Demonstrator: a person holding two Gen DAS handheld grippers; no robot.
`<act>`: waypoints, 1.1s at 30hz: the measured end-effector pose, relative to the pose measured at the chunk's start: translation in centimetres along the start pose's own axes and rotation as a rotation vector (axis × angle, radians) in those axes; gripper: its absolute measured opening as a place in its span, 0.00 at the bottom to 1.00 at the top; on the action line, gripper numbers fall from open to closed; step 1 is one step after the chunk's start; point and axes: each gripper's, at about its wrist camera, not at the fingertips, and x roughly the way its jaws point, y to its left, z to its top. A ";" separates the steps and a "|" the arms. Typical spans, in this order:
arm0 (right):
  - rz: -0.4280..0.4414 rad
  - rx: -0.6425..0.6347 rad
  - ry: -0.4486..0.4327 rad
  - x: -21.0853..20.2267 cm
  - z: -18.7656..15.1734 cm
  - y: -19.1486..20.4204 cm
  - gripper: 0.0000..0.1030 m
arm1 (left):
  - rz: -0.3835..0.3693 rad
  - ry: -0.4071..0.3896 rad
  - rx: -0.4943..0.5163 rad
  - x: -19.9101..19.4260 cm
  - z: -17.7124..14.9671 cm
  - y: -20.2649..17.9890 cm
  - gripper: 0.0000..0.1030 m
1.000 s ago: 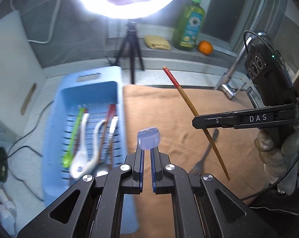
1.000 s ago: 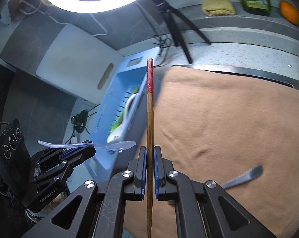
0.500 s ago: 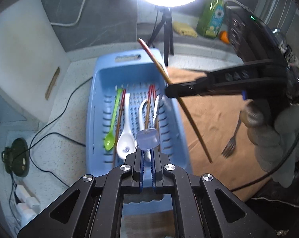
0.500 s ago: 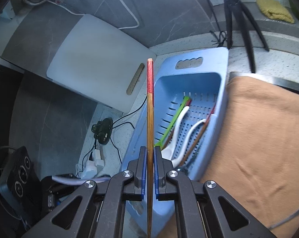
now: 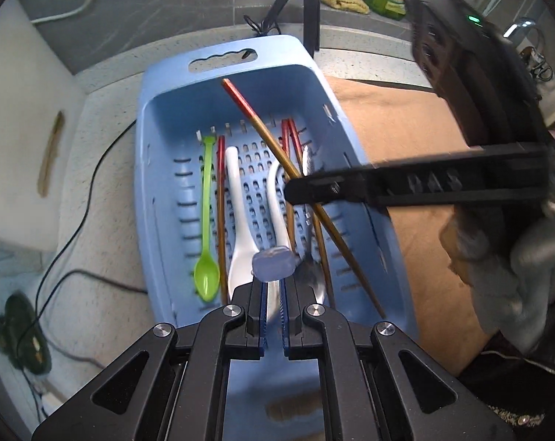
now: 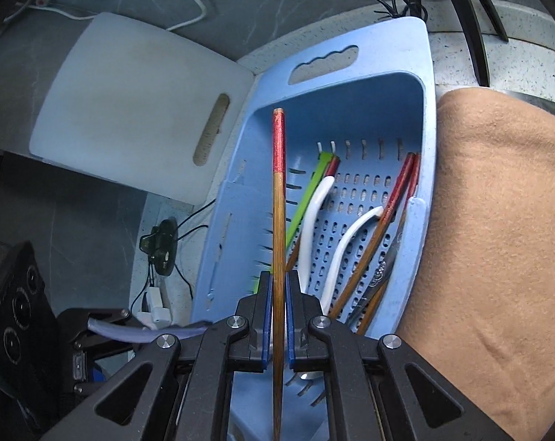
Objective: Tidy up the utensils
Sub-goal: 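Carry the pink spoon and the chopstick over the blue basket with both grippers, then open both grippers to drop the spoon and chopstick into the basket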
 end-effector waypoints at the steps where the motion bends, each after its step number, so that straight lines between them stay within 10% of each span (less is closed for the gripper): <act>1: -0.005 -0.002 0.000 0.0 0.2 -0.2 0.09 | -0.004 0.005 -0.003 0.6 0.7 0.2 0.05; 21: -0.035 0.006 -0.080 -4.4 2.2 -2.2 0.13 | 0.070 -0.047 -0.049 2.4 8.3 3.5 0.16; 33: -0.030 -0.032 -0.115 -7.8 1.0 -1.5 0.13 | 0.090 -0.104 -0.063 -1.7 7.0 1.8 0.16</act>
